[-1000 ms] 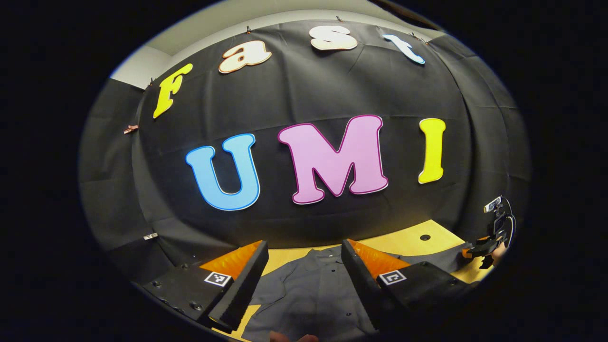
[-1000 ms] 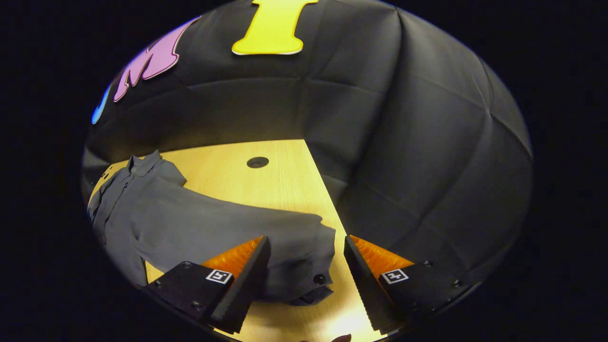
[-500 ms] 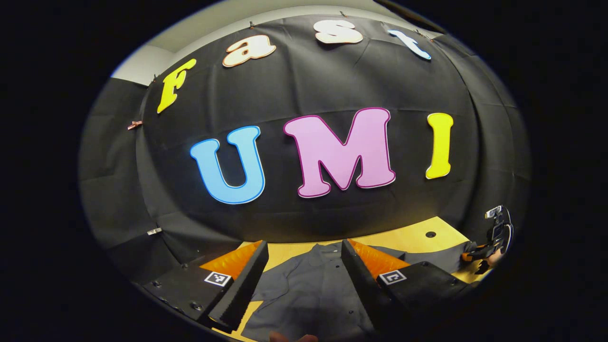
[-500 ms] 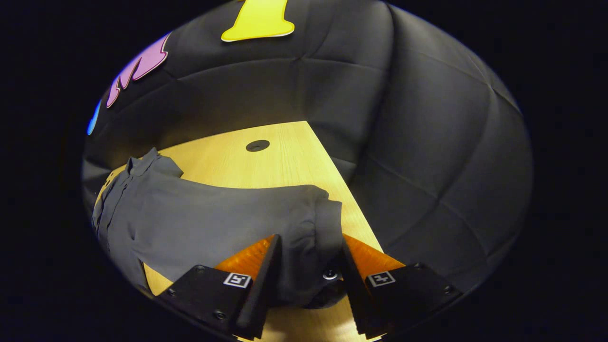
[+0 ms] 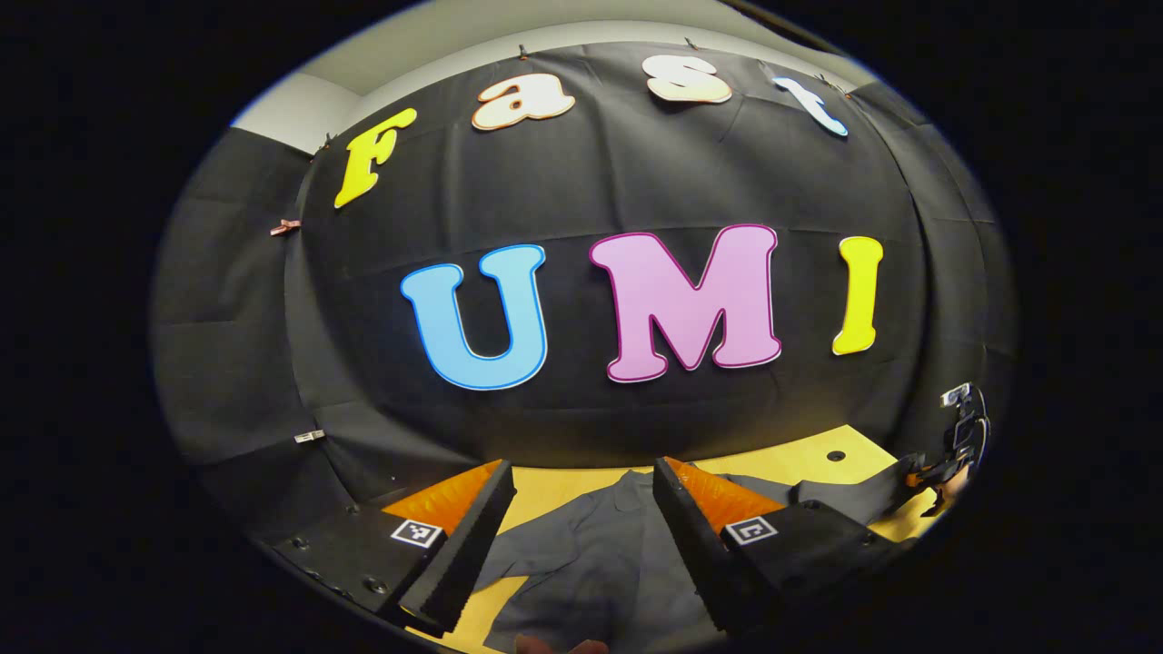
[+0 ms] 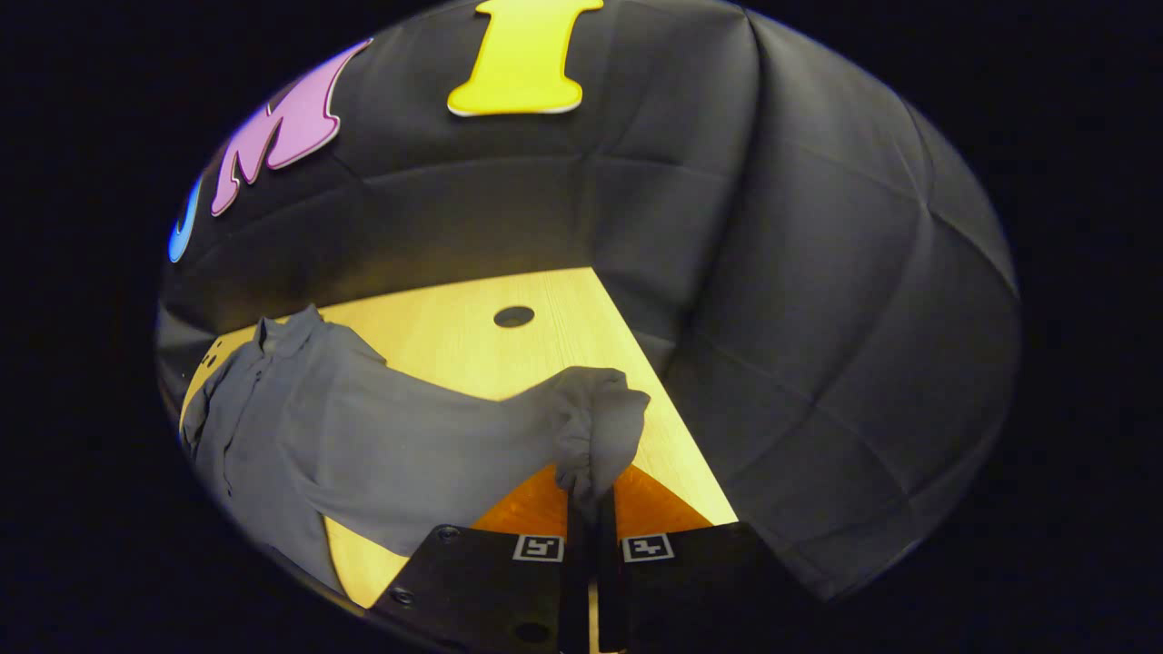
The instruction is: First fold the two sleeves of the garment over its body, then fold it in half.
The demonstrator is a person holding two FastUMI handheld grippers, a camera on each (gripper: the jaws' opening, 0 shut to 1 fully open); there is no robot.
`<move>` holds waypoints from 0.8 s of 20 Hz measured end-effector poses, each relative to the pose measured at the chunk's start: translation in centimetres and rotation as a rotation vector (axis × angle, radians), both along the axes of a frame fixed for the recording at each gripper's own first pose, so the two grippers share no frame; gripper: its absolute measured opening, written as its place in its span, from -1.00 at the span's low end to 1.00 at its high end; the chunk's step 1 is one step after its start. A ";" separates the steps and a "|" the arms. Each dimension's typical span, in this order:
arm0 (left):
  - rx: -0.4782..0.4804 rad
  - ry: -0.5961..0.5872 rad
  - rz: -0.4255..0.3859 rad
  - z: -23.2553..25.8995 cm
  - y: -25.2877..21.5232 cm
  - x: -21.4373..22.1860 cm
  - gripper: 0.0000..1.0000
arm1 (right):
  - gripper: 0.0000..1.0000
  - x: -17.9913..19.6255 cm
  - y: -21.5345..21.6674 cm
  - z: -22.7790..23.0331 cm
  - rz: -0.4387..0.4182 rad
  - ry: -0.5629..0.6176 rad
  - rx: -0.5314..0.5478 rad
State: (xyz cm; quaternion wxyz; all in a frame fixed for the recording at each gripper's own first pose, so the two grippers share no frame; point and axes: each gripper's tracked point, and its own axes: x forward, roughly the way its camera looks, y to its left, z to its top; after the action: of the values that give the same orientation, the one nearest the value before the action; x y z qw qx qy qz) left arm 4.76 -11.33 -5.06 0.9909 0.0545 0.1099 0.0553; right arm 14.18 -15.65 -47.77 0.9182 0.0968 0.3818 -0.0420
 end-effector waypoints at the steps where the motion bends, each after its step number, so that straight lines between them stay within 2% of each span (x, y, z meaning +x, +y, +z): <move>1: -0.008 -0.002 -0.002 0.1 1.0 -0.3 0.94 | -0.83 -0.3 0.0 1.7 -0.015 -0.020 -0.008; 5: -0.034 0.001 -0.021 -0.7 4.8 -1.1 0.94 | -0.82 -2.2 1.0 7.6 -0.056 -0.092 -0.040; 10: -0.082 0.008 -0.029 -2.4 9.5 -1.7 0.94 | -0.83 -4.4 4.2 14.4 -0.067 -0.167 -0.046; 16: -0.064 -0.016 -0.075 -3.5 14.6 -2.2 0.94 | -0.83 -5.0 10.9 20.8 -0.009 -0.254 -0.064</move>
State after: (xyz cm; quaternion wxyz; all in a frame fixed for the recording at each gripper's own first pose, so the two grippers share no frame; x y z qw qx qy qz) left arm 2.53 3.24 -8.57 0.9944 0.0265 0.1014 0.0153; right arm 9.21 -4.80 -27.00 0.9615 0.0737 0.2606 -0.0458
